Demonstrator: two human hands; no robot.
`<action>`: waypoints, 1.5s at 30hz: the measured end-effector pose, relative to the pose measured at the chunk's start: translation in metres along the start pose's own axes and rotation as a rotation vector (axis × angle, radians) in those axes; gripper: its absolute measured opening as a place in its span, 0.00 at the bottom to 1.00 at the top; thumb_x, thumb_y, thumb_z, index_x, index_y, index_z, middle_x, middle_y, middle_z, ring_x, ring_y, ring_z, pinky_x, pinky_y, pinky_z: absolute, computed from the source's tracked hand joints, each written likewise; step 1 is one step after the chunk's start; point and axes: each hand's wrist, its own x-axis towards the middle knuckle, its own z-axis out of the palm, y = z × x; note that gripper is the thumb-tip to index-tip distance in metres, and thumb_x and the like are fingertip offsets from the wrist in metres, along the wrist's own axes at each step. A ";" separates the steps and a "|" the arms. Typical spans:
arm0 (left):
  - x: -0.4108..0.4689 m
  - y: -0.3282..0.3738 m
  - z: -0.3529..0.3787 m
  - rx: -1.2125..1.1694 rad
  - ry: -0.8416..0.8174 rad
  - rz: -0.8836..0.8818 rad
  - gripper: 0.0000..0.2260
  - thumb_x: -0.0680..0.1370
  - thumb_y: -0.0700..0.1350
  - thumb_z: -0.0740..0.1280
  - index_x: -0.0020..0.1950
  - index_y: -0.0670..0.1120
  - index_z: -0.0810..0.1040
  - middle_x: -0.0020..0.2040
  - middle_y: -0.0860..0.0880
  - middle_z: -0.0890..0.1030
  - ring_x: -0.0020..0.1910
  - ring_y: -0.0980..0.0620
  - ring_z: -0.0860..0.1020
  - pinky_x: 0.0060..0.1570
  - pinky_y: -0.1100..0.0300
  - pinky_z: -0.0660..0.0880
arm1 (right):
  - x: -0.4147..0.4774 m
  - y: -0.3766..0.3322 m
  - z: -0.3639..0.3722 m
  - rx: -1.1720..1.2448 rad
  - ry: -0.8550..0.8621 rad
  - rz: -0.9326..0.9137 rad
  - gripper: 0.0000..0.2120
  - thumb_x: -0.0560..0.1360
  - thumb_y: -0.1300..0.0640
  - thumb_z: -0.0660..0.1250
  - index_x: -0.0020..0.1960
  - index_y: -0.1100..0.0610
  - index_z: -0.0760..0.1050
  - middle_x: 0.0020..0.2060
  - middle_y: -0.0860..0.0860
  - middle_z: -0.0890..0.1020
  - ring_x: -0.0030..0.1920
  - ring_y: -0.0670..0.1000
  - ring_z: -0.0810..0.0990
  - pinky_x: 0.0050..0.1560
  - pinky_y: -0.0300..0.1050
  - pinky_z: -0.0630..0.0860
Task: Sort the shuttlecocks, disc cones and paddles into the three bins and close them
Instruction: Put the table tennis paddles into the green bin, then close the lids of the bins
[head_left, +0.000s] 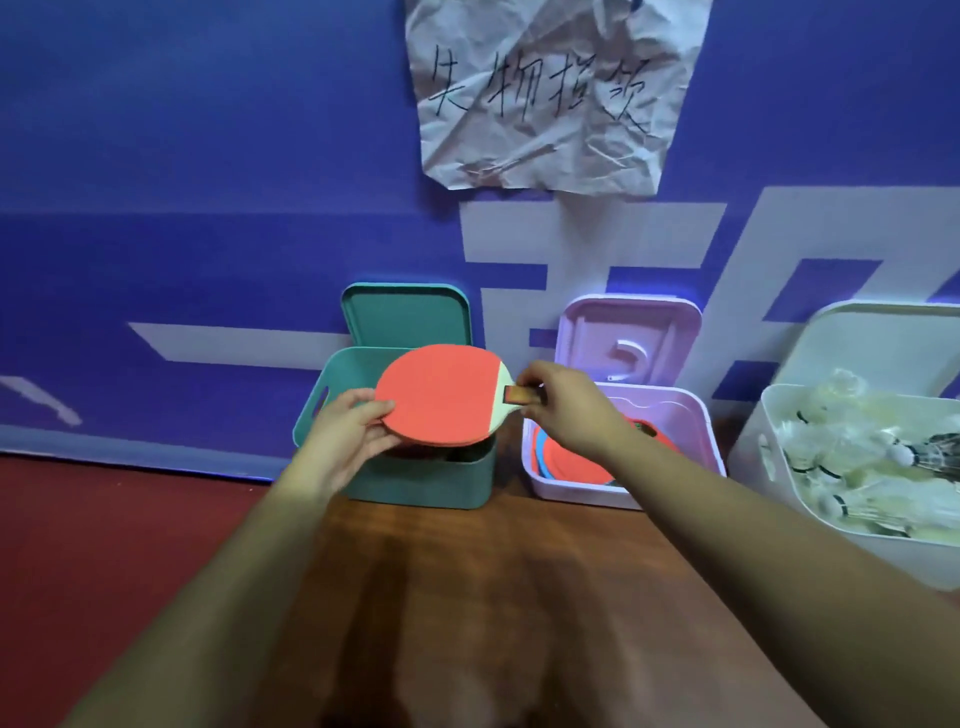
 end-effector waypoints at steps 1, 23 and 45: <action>0.013 0.001 -0.014 0.049 -0.001 -0.004 0.14 0.79 0.35 0.64 0.63 0.36 0.70 0.58 0.37 0.80 0.55 0.42 0.81 0.50 0.53 0.81 | 0.010 -0.005 0.010 -0.021 -0.006 -0.001 0.07 0.71 0.61 0.67 0.49 0.54 0.76 0.44 0.52 0.82 0.45 0.56 0.79 0.44 0.51 0.76; 0.237 -0.073 -0.101 0.931 -0.101 0.021 0.19 0.70 0.43 0.75 0.58 0.41 0.76 0.51 0.41 0.83 0.50 0.45 0.81 0.53 0.54 0.76 | 0.124 -0.002 0.183 -0.468 -0.084 0.186 0.09 0.69 0.55 0.68 0.47 0.53 0.71 0.45 0.53 0.80 0.47 0.59 0.76 0.45 0.50 0.67; 0.268 0.069 -0.076 0.878 -0.007 0.160 0.24 0.73 0.53 0.65 0.66 0.45 0.66 0.62 0.44 0.76 0.59 0.44 0.75 0.57 0.50 0.74 | 0.222 -0.047 0.119 0.324 0.188 0.558 0.22 0.74 0.43 0.65 0.58 0.59 0.69 0.54 0.54 0.77 0.53 0.55 0.77 0.51 0.47 0.73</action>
